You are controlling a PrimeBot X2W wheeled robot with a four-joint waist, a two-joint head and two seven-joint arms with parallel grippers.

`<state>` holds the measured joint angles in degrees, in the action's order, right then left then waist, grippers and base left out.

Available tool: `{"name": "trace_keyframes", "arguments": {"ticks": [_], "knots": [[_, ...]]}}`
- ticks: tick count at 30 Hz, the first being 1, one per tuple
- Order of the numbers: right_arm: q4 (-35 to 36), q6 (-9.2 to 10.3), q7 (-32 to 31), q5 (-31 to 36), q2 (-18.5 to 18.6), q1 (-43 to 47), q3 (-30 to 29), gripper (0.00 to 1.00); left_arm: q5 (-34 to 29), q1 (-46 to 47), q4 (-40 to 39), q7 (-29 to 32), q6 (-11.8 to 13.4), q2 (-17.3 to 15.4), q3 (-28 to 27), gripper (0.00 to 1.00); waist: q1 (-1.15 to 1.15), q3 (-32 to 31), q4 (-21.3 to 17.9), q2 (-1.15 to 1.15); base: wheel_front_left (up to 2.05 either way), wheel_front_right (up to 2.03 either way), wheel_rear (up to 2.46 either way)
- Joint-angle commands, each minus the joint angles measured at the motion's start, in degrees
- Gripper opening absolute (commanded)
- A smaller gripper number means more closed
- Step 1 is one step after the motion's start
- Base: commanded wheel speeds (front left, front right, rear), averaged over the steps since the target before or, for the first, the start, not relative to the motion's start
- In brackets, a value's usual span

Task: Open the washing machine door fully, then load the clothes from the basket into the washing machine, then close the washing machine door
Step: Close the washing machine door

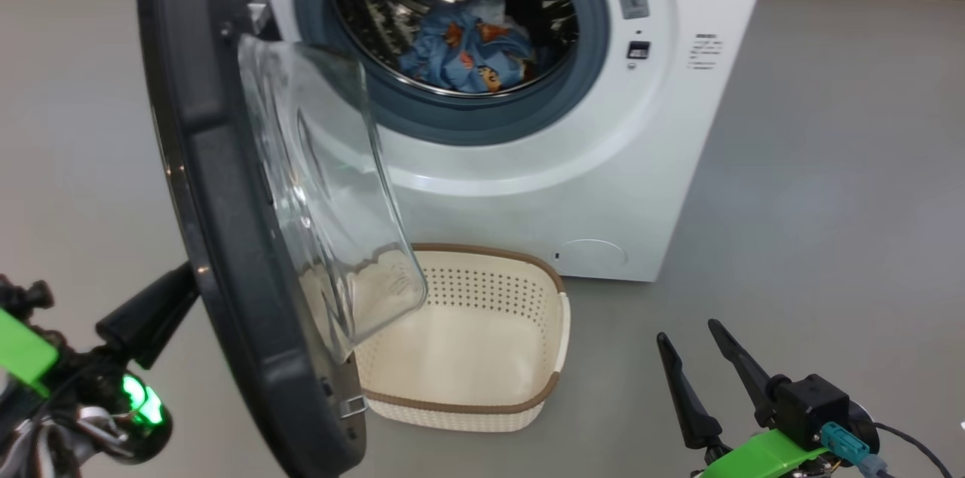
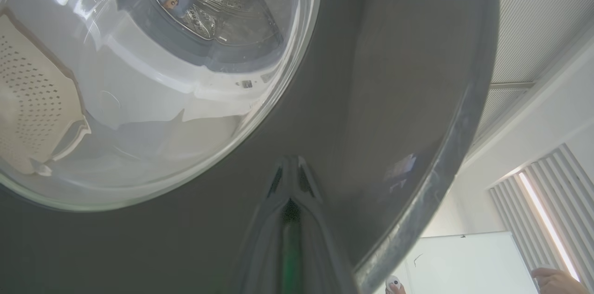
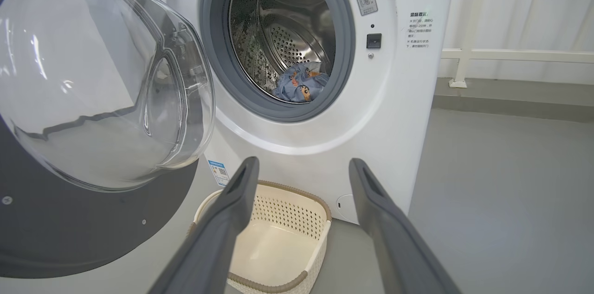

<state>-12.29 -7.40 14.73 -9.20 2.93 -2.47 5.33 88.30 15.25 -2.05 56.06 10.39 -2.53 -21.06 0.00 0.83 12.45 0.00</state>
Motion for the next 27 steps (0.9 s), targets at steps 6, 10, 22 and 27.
{"name": "trace_keyframes", "arguments": {"ticks": [6,10,22,27], "knots": [[1.5,-0.09,0.3,0.1,-0.1,-0.6,1.5,1.00,4.3,3.4,1.2,-5.4,-2.1,-0.4,5.6,0.00,0.00,-0.2,-3.5,0.00,0.00,0.00,0.00],[1.4,-0.09,0.3,-0.1,-0.1,-1.1,2.1,1.00,6.5,5.2,4.4,-10.6,-4.2,-0.4,11.0,0.00,0.00,-0.3,-5.2,0.00,0.00,0.00,0.00],[1.1,-0.09,0.3,0.8,-0.1,-1.4,2.5,1.00,7.2,13.3,15.3,-24.1,-10.4,-0.4,18.7,0.00,0.00,-0.1,-11.1,0.00,0.00,0.00,0.00],[1.1,-0.09,0.3,1.1,-0.1,-1.1,2.9,1.00,8.3,17.3,21.0,-29.2,-12.8,-0.4,19.6,0.00,0.00,-0.1,-13.3,0.00,0.00,0.00,0.00]]}}
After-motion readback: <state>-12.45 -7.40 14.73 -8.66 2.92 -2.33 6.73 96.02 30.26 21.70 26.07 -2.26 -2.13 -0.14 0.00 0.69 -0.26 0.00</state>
